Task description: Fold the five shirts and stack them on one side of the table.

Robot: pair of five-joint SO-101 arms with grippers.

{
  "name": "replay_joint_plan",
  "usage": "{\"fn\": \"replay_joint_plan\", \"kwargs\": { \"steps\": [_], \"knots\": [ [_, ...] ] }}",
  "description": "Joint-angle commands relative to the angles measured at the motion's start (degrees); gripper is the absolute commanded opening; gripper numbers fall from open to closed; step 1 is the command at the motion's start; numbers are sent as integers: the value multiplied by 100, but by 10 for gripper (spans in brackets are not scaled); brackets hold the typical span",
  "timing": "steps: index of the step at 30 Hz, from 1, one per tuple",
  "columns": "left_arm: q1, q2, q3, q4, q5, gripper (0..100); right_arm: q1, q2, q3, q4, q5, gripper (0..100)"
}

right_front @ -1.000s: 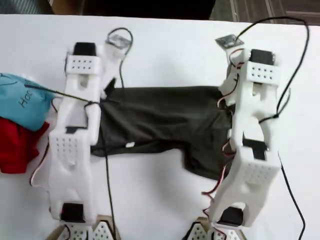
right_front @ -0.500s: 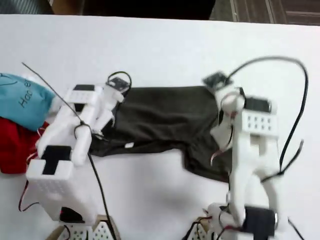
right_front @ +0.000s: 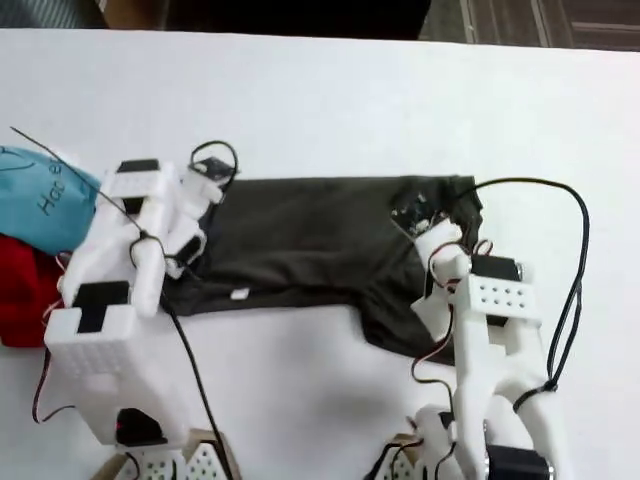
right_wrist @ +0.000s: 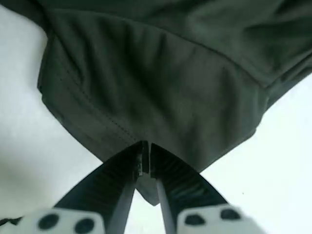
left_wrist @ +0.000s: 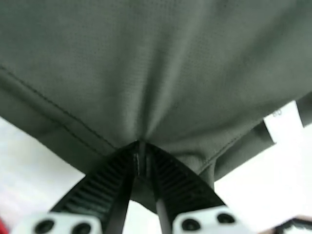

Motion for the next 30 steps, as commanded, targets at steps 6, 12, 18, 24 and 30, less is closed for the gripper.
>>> {"fn": "replay_joint_plan", "kwargs": {
  "steps": [6, 12, 18, 24, 30],
  "knots": [
    [-35, -35, -1411, 1345, 255, 26, 66, 611, 35, -40, 79, 22],
    [123, -35, -1710, 1468, 774, 26, -40, -48, 53, 549, 396, 22],
    [378, -993, -145, 343, 1248, 26, -321, -1534, 589, 1429, 1705, 22],
    [624, -3736, 2862, -1591, 1266, 25, -690, -2246, 1345, 1569, 2400, 28],
    [343, -4167, 4119, -2356, 1152, 25, -813, -1956, 1363, 1385, 2426, 219]
  ]
}}
